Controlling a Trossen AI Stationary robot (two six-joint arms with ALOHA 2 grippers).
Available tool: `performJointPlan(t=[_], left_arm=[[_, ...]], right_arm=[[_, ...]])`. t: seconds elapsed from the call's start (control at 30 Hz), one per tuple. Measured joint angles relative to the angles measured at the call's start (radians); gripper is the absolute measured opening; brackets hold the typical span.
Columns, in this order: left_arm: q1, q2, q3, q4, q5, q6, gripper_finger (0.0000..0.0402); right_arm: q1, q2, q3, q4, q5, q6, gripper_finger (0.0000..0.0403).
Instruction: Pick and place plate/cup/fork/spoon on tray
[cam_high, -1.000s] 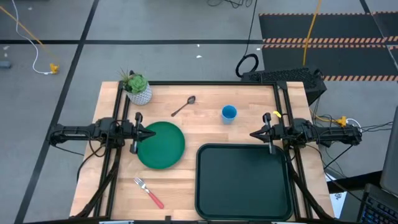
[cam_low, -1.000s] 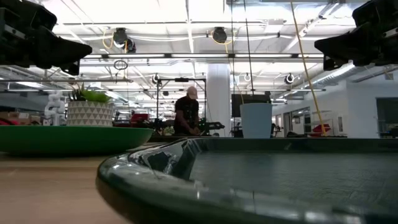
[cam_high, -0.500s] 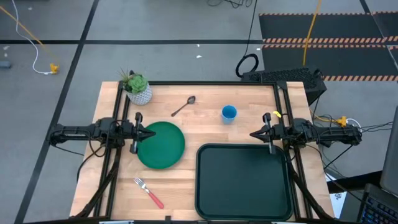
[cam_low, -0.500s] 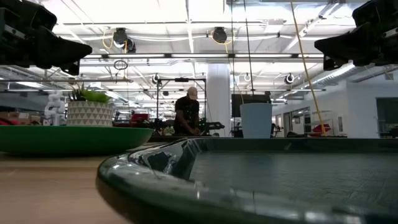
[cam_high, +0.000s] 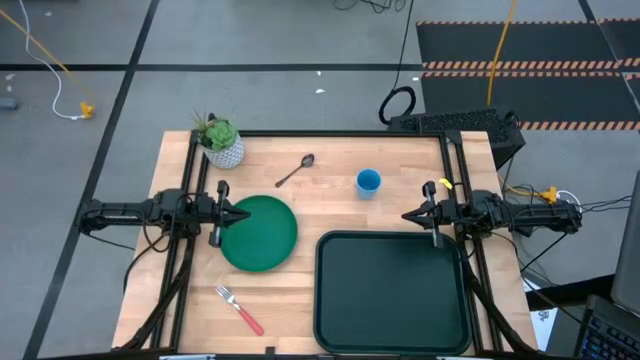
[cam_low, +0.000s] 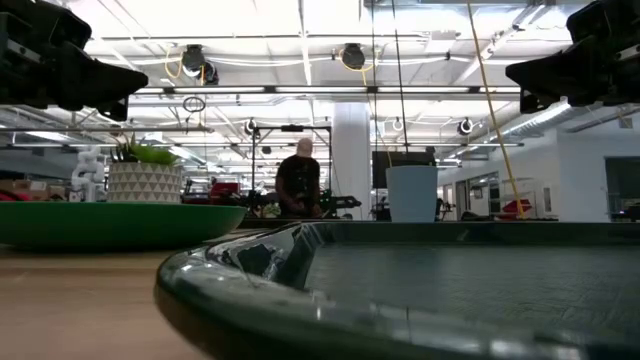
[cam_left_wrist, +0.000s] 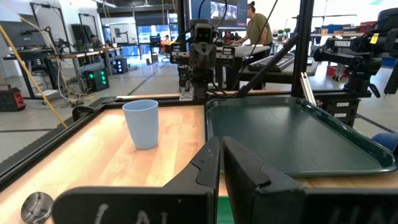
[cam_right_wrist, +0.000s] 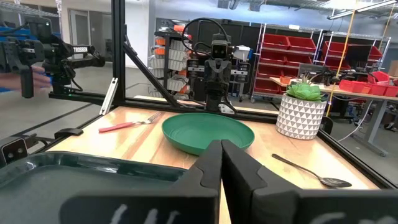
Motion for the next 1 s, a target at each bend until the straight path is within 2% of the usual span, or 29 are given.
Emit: performJointPlan(t=[0.87,1.0], left_arm=[[0.000,0.000,0.000,0.000,-0.009,0.030,0.0024],[0.000,0.000,0.000,0.002,-0.009,-0.015,0.0024]], right_arm=[[0.000,0.000,0.000,0.000,0.000,0.000,0.0000],[0.000,0.000,0.000,0.000,0.000,0.000,0.0000]])
